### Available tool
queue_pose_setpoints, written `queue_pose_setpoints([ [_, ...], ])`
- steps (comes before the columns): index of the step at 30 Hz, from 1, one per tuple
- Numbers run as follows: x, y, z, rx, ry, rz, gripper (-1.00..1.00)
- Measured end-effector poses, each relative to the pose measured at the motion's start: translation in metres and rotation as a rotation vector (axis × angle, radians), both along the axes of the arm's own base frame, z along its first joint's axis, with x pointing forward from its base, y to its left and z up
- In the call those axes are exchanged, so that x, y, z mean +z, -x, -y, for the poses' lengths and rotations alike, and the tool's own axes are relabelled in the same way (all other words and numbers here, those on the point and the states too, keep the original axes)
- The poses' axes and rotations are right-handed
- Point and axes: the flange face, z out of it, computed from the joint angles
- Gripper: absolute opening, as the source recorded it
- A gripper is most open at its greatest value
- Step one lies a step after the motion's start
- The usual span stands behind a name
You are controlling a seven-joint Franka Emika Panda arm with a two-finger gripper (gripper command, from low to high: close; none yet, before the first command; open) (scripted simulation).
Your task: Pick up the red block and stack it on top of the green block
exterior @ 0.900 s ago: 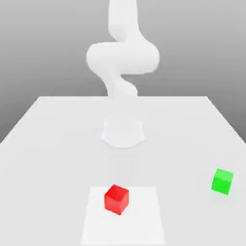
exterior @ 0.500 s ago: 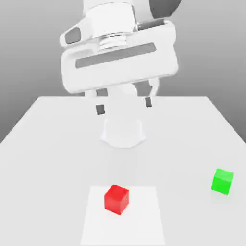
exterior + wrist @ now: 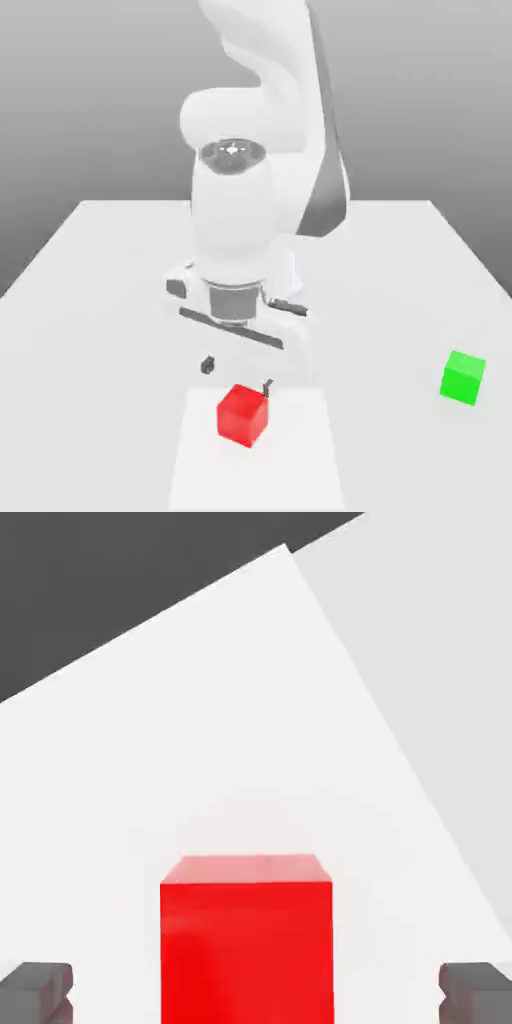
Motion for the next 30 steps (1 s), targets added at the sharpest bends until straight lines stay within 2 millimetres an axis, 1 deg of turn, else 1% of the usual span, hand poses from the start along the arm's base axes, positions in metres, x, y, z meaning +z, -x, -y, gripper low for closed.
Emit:
queue_pose_setpoints([
  [5,-0.024,-0.001,0.0,0.001,0.002,0.001,0.0],
  [9,-0.047,0.004,0.0,-0.002,-0.002,-0.008,0.0],
  [10,-0.051,0.005,-0.001,-0.003,-0.002,-0.01,-1.0],
  [16,-0.053,0.006,-0.001,-0.004,-0.002,-0.01,-1.0],
  [17,-0.051,0.005,-0.001,-0.003,-0.002,-0.009,-1.0],
  [24,-0.015,-0.001,0.0,0.001,0.002,0.002,-1.0],
  [30,0.009,0.003,-0.001,-0.002,-0.001,-0.006,-1.0],
])
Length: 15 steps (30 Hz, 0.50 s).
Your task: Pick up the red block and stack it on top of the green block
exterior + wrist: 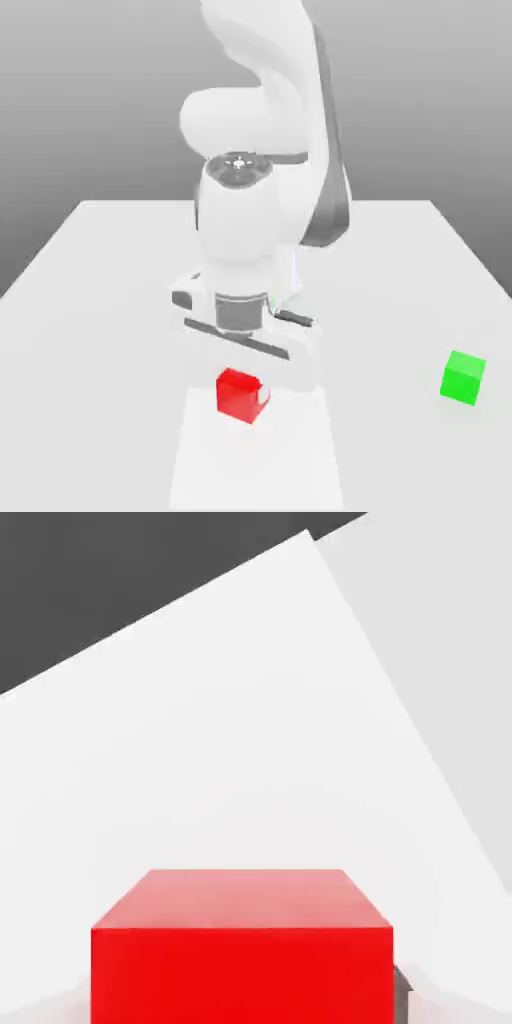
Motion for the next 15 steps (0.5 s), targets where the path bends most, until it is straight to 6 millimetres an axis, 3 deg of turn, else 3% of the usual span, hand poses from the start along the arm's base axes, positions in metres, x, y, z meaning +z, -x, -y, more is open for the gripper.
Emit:
queue_pose_setpoints([
  [6,0.011,-0.004,-0.013,-0.094,-0.004,-0.006,-1.0],
  [9,0.014,-0.006,-0.038,-0.105,-0.005,-0.007,-1.0],
  [11,0.016,-0.003,-0.08,-0.053,-0.005,-0.007,-1.0],
  [15,0.024,0.026,-0.204,0.108,-0.005,-0.008,-1.0],
])
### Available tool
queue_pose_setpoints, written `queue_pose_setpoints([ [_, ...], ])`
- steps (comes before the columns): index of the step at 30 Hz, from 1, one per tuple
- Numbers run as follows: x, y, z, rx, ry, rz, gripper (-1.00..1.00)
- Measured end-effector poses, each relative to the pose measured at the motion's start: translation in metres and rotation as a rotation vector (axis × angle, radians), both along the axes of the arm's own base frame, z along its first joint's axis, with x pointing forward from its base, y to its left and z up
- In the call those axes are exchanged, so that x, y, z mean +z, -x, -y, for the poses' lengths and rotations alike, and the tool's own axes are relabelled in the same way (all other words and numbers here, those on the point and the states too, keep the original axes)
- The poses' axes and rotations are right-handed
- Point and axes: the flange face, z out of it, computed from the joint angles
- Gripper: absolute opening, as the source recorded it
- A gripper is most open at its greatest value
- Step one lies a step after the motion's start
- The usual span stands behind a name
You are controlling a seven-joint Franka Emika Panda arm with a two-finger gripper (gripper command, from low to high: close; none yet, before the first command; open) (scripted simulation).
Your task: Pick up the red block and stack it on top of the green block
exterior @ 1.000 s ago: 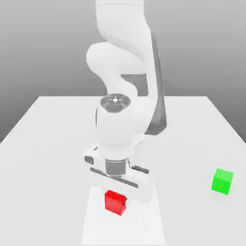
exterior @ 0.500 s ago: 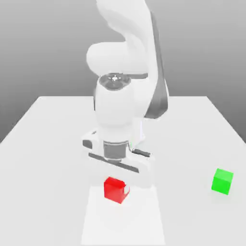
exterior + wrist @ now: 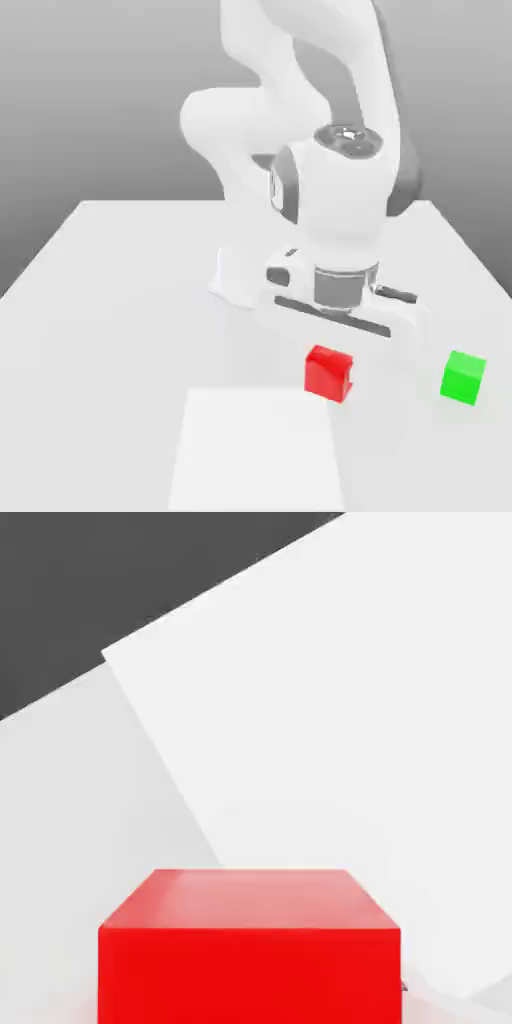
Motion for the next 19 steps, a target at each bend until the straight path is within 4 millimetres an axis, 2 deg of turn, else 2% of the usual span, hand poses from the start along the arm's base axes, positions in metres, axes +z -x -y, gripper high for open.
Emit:
queue_pose_setpoints([
  [2,0.003,0.021,-0.043,0.046,0.0,0.0,-1.0],
  [3,0.005,0.026,-0.054,0.045,0.0,0.0,-1.0],
  [7,0.012,0.034,-0.075,-0.033,0.001,0.001,-1.0],
  [10,0.016,0.066,-0.117,-0.003,0.002,0.002,-1.0],
  [11,0.011,0.079,-0.131,0.029,0.002,0.002,-1.0],
  [12,0.002,0.084,-0.137,0.038,0.002,0.003,-1.0],
  [13,-0.008,0.072,-0.127,-0.002,0.002,0.002,-1.0],
  [15,-0.03,0.069,-0.124,-0.016,0.002,0.003,-1.0],
  [16,-0.041,0.069,-0.123,-0.018,0.002,0.003,1.0],
  [19,-0.041,0.069,-0.123,-0.018,0.002,0.003,1.0],
])
